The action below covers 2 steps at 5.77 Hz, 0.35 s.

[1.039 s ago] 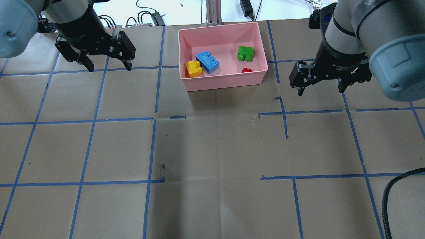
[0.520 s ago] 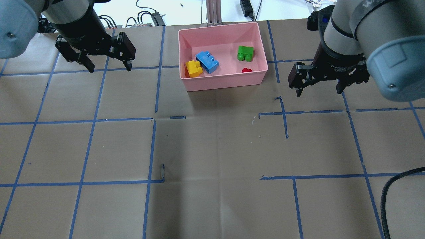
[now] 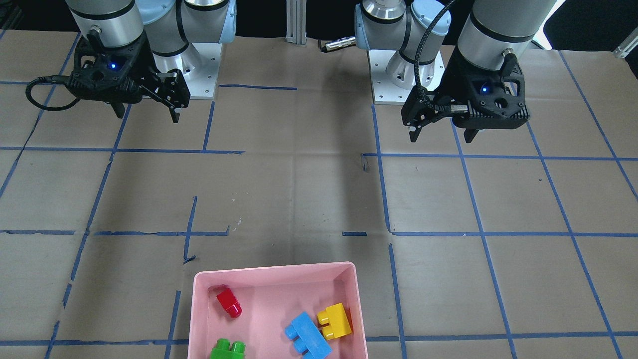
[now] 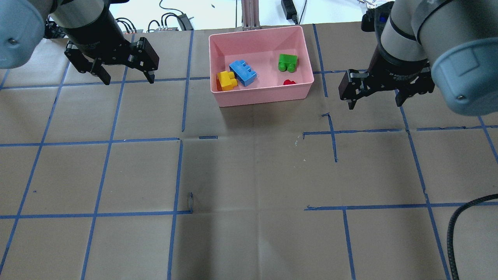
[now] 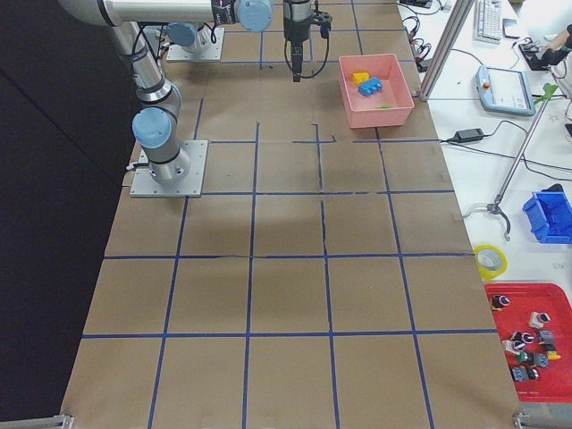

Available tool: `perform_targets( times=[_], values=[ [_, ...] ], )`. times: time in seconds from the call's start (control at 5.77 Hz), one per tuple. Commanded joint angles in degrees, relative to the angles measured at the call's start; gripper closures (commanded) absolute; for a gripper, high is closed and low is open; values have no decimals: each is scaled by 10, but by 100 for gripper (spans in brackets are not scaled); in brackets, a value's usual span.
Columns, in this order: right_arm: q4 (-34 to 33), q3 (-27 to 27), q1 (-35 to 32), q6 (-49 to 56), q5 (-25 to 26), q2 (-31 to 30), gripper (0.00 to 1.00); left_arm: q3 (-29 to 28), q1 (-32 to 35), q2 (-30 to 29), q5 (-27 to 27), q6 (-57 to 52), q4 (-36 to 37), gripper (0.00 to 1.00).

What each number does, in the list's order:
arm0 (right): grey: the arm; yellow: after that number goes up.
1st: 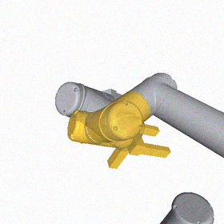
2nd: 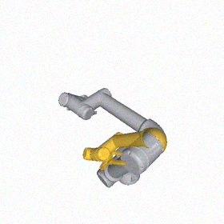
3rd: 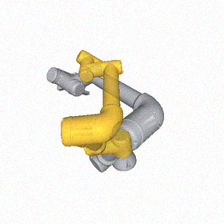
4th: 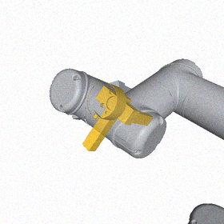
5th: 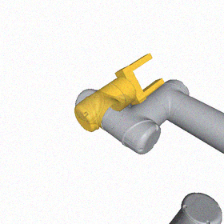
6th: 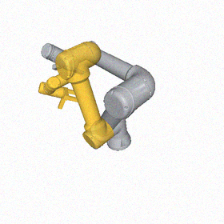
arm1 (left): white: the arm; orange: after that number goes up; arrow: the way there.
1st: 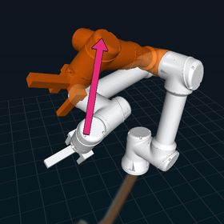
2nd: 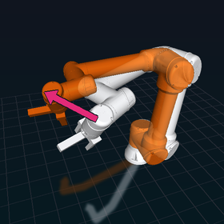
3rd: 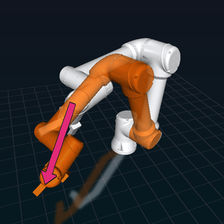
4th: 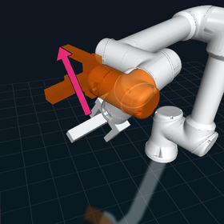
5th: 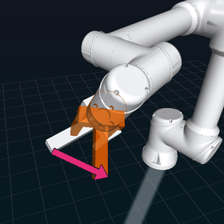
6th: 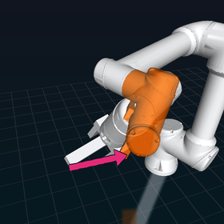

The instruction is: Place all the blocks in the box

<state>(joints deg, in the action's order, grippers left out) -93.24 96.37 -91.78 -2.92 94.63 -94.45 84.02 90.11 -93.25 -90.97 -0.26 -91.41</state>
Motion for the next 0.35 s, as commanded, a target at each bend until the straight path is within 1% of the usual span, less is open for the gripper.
perform_targets(
  times=[0.0, 0.17],
  values=[
    [-2, -4, 2, -2, -4, 2, 0, 0, 1, 0, 0, 0, 0, 0],
    [-2, -7, 2, -7, -6, 0, 0, 0, 0, 0, 0, 0, 0, 0]
  ],
)
